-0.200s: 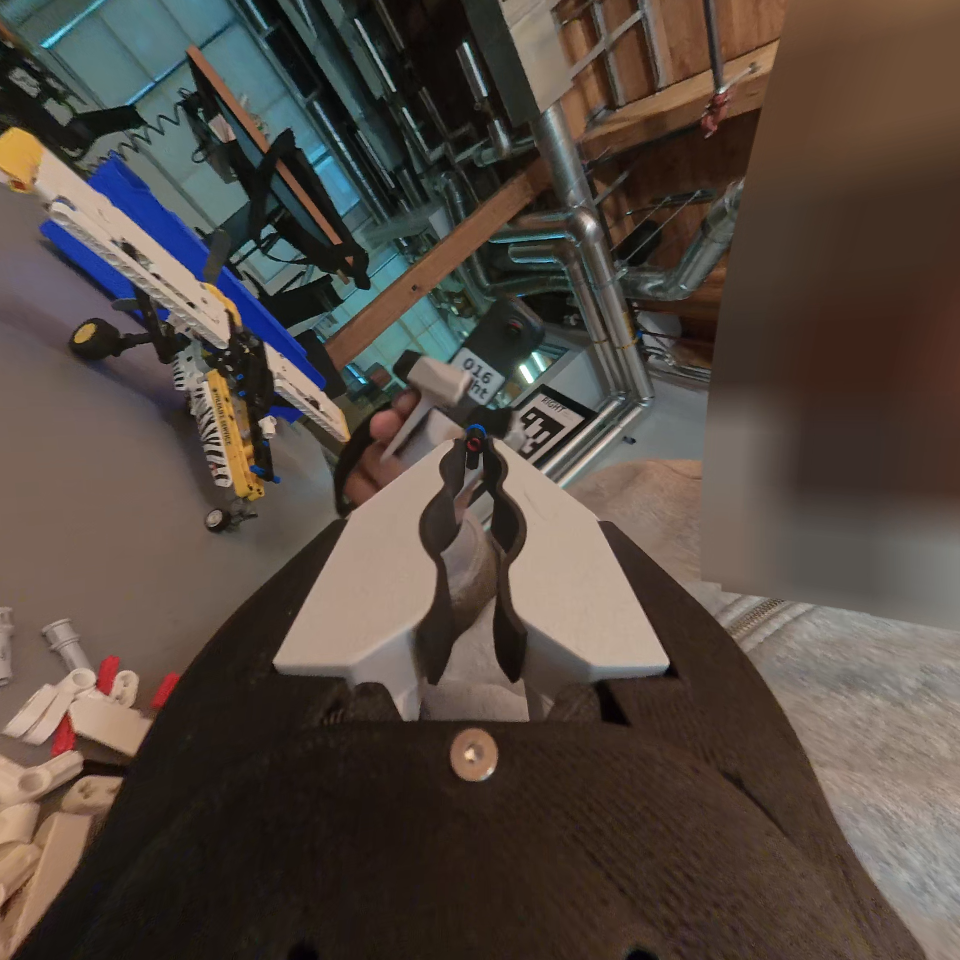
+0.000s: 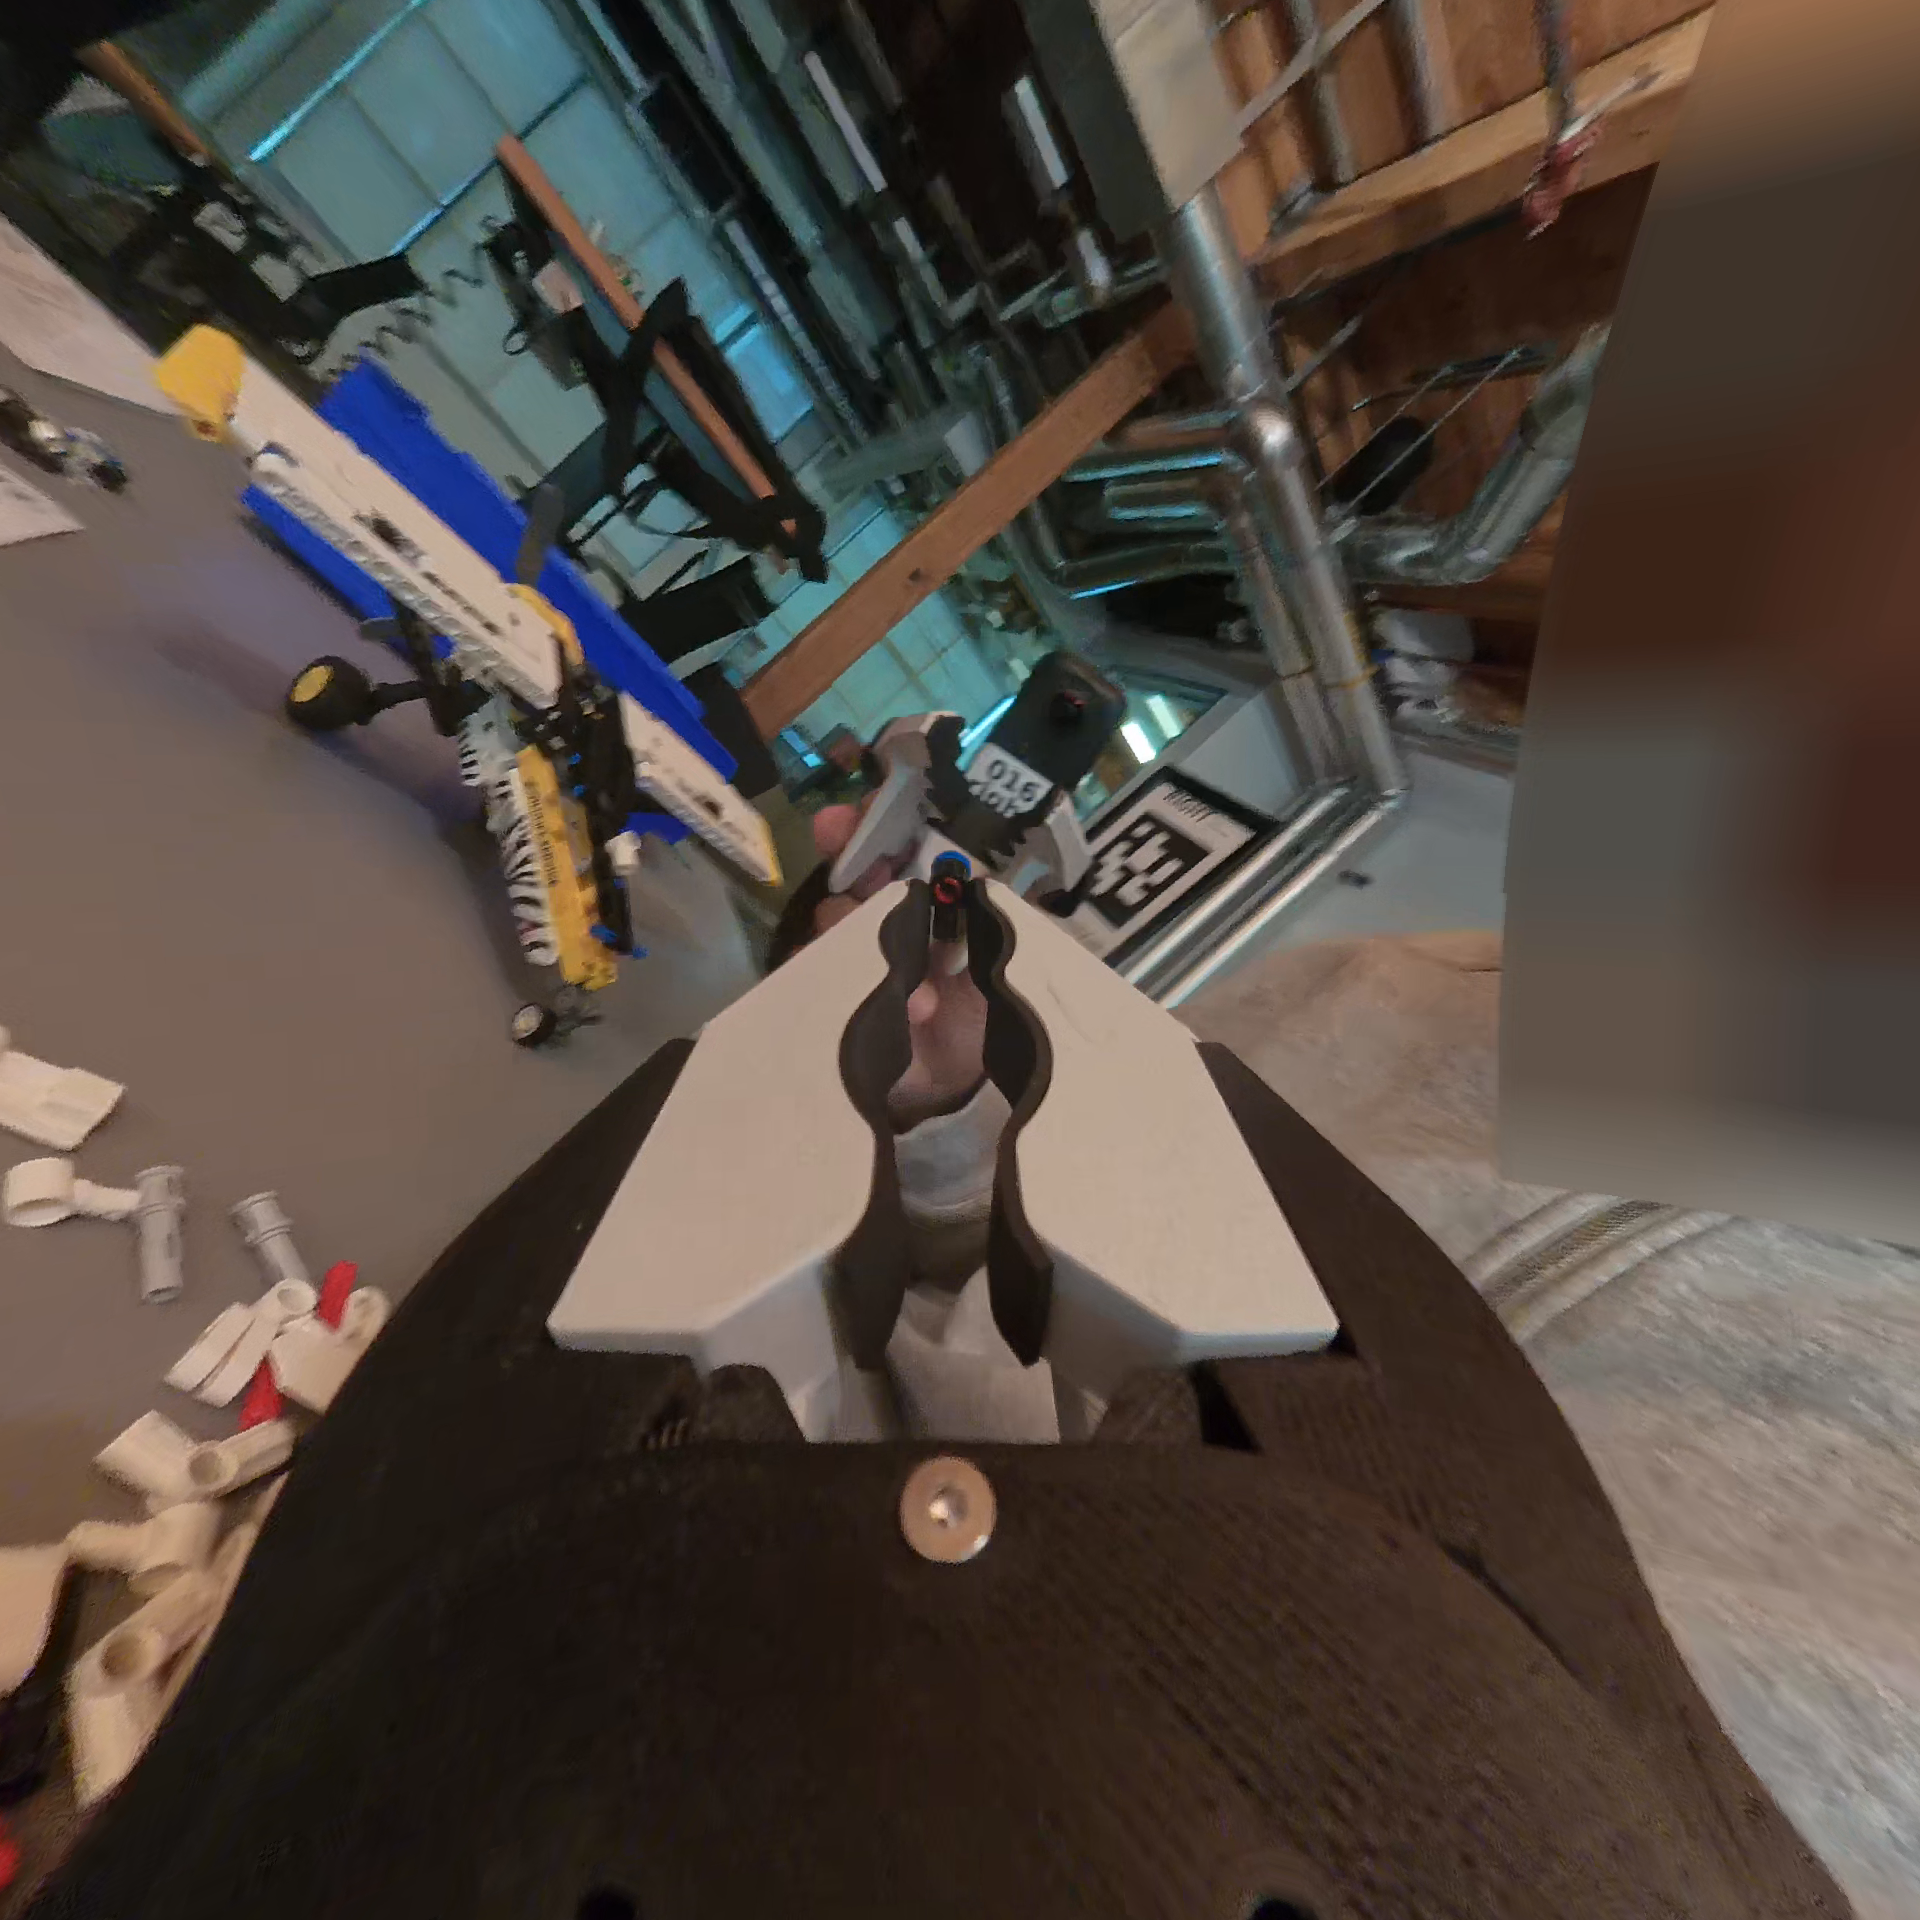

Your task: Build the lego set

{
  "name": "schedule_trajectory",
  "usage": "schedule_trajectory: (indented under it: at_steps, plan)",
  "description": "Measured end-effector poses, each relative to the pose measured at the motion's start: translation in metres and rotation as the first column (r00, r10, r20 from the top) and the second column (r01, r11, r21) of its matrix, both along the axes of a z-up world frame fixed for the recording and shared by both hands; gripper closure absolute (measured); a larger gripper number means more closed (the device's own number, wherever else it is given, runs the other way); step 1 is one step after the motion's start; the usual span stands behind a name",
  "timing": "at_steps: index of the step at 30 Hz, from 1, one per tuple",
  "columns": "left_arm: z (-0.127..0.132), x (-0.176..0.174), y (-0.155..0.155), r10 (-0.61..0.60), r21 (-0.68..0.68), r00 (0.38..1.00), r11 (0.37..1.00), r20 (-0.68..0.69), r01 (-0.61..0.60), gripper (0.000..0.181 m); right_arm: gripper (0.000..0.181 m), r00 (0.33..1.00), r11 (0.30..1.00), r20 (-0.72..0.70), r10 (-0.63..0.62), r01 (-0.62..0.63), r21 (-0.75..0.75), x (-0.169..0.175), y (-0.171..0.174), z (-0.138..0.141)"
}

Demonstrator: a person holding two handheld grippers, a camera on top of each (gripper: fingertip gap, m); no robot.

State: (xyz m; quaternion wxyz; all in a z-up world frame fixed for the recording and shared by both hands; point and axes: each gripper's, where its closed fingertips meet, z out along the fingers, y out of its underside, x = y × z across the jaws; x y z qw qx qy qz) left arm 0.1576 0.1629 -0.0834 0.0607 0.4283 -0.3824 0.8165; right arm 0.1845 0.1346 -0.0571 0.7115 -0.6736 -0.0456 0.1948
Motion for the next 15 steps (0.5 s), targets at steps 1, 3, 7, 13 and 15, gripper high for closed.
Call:
schedule_trajectory:
  at_steps: [1, 3, 7, 13, 15]
  plan:
    - [-0.007, 0.003, -0.003, 0.022, 0.059, 0.999, 0.998, -0.026, -0.02, 0.177, 0.149, 1.0, 1.0, -0.013, -0.011, 0.011, -0.008, 0.003, -0.006, -0.004]
    - [-0.031, 0.012, -0.008, 0.092, 0.252, 0.992, 0.965, -0.088, -0.067, 0.177, 0.147, 0.999, 0.999, -0.031, -0.037, 0.036, -0.035, 0.007, -0.016, -0.017]
    - [-0.069, 0.015, -0.021, 0.211, 0.552, 0.958, 0.831, -0.193, -0.072, 0.176, 0.147, 0.992, 0.987, -0.009, -0.126, 0.125, -0.1, 0.019, -0.036, -0.039]
    - [-0.108, 0.005, -0.049, 0.276, 0.709, 0.888, 0.701, -0.367, 0.076, 0.177, 0.151, 0.979, 0.968, 0.094, -0.183, 0.196, -0.155, 0.028, -0.057, -0.071]
    - [-0.123, 0.003, -0.053, 0.316, 0.751, 0.853, 0.649, -0.416, 0.126, 0.177, 0.151, 0.984, 0.974, 0.076, -0.163, 0.173, -0.147, 0.024, -0.058, -0.079]
